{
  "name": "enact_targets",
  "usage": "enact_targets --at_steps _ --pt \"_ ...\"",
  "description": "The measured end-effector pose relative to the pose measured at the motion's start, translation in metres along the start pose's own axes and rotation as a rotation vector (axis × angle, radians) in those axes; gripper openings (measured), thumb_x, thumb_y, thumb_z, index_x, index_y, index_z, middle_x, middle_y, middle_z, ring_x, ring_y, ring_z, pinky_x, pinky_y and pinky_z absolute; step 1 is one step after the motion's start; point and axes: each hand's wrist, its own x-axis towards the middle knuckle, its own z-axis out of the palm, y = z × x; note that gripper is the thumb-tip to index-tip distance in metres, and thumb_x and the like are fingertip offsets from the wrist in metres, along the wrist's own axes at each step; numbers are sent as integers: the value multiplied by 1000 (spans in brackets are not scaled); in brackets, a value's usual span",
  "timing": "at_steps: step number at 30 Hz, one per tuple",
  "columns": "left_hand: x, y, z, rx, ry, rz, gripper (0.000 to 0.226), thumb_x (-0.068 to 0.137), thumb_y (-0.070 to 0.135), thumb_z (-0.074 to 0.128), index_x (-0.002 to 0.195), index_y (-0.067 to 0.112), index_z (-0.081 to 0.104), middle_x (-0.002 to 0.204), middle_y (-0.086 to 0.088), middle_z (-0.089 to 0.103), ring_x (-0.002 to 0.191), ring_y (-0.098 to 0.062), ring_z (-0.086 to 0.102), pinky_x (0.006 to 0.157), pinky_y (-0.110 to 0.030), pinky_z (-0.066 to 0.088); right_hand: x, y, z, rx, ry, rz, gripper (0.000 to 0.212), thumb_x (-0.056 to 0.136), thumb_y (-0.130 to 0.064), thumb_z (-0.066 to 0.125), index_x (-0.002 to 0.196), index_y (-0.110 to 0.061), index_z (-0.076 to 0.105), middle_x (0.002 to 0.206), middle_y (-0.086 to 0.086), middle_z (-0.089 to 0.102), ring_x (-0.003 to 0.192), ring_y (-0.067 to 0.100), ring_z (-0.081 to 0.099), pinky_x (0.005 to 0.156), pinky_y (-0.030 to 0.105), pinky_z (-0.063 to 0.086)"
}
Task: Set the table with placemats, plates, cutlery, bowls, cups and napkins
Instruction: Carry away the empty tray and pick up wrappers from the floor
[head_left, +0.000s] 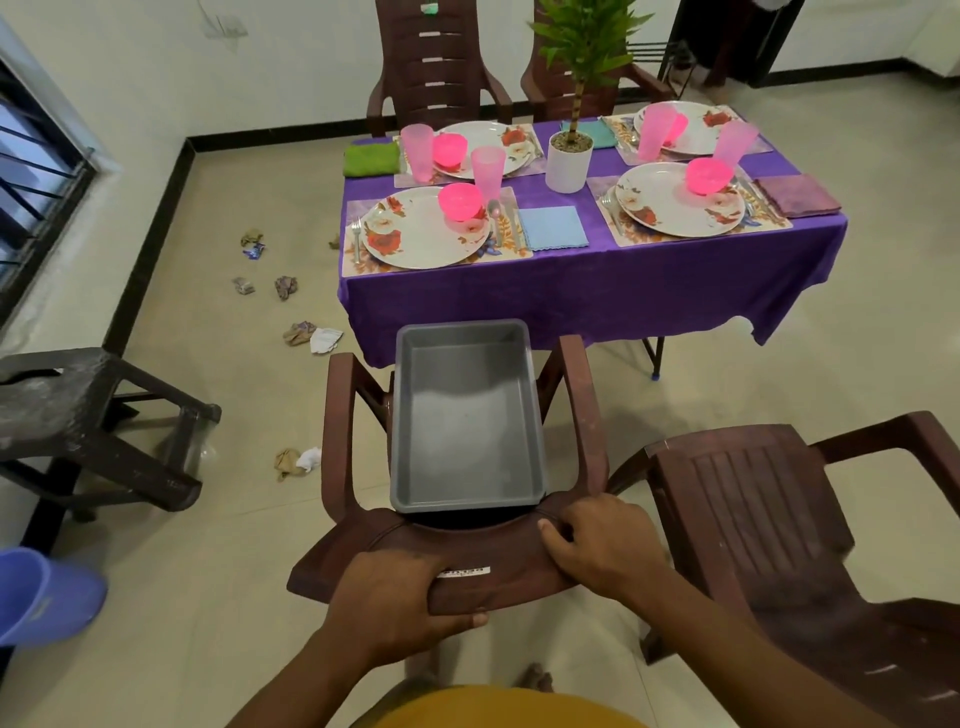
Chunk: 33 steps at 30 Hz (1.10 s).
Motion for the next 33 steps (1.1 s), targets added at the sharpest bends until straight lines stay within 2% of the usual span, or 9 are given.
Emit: enact_targets --at_steps 5,8,10,14,17,22,28,33 --pt "3 1 0 19 18 -28 93 69 107 31 126 42 66 115 20 73 102 -5 68 74 -17 38 5 3 5 -4 31 -29 58 96 -65 38 56 -23 45 52 -6 42 48 9 43 48 24 27" --pt "6 -1 4 52 71 -52 99 65 109 21 119 41 69 108 19 74 95 -6 69 69 -17 36 14 6 8 -9 39 -26 61 94 -68 31 63 -23 57 57 -6 52 53 10 51 51 29 44" --pt "8 -3 6 61 100 -66 99 65 109 18 113 40 71 102 19 74 89 -6 69 66 -17 36 18 8 10 -24 44 -21 63 93 -68 28 67 -22 62 60 -5 58 54 11 54 53 32 51" --pt "15 -6 10 58 105 -75 93 69 107 23 112 40 71 100 20 73 87 -4 67 71 -19 48 24 10 7 -20 54 -25 64 93 -65 30 63 -19 61 56 -3 57 50 11 53 50 30 49" --pt "20 -11 13 33 115 -75 90 72 105 26 116 40 71 105 20 73 91 -4 67 74 -18 48 29 10 6 -18 54 -33 63 94 -65 32 61 -18 59 54 -3 55 48 10 52 49 28 46" --pt "26 -12 16 -18 144 -59 83 76 102 32 121 43 69 111 21 72 96 -3 67 79 -18 52 32 13 6 -32 46 -13 61 93 -63 34 64 -18 63 56 -4 57 51 10 54 55 29 54" --pt "27 -11 10 -8 98 -11 86 72 105 31 122 44 67 110 22 72 98 -2 67 80 -19 53 32 11 6 -42 15 23 56 91 -61 38 66 -20 65 58 -6 58 53 9 55 57 29 55" --pt "26 -10 2 7 6 22 98 66 109 24 129 46 63 114 21 72 100 -3 67 82 -24 56 27 10 6 -20 -1 77 48 92 -57 38 69 -23 64 60 -5 59 57 11 57 58 27 52"
